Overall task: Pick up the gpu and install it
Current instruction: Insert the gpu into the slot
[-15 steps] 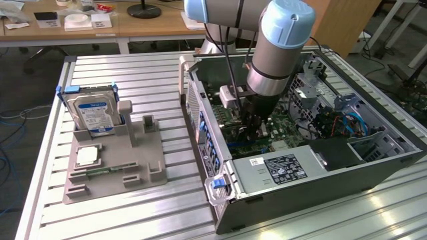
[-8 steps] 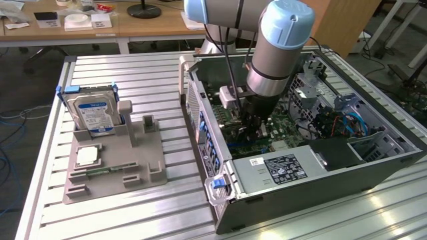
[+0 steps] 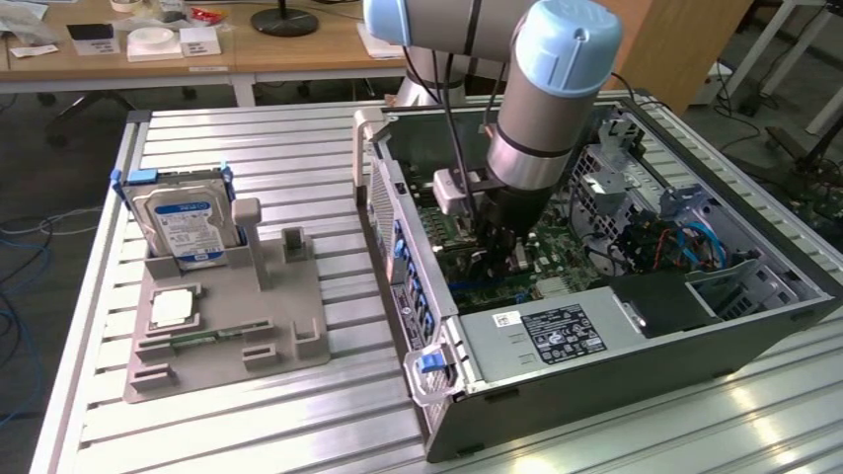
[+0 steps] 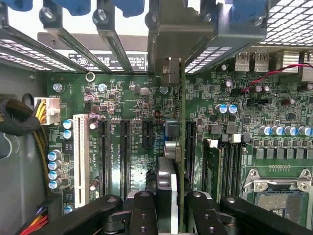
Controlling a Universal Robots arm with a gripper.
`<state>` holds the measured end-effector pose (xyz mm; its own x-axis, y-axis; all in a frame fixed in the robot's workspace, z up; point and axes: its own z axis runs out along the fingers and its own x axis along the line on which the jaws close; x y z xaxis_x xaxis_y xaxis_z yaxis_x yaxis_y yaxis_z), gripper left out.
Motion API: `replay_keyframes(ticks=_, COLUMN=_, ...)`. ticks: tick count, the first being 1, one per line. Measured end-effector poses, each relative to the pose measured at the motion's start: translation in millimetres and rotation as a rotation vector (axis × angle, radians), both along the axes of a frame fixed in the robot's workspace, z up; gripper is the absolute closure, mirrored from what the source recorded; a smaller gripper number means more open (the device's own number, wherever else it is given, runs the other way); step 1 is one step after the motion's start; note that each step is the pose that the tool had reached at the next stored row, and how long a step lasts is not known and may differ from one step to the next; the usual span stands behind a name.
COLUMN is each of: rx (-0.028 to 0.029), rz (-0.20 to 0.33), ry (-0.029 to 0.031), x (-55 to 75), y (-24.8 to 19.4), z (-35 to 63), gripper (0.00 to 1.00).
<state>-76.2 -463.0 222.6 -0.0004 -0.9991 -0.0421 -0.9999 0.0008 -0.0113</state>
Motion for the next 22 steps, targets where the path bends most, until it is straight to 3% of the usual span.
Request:
replay_keyframes(ticks=7, rx=0.0002, rz=0.0, ry=0.0003, x=0.0, y=0.0, z=2.2, gripper=0.72)
replay_keyframes(ticks=11, rx=0.0001, rz=0.0, ry=0.006, x=1.0, y=0.0, z=2.1, gripper=0.72)
replay_keyframes(ticks=15, rx=0.0001, rz=0.0, ry=0.0074, x=1.2, y=0.0, z=2.1, gripper=0.72)
replay_keyframes(ticks=18, rx=0.0002, rz=0.0, ry=0.0127, x=1.9, y=0.0, z=2.1, gripper=0.72)
replay_keyframes(ticks=22, rx=0.0, rz=0.0, ry=0.0129, x=1.9, y=0.0, z=2.0, gripper=0.72)
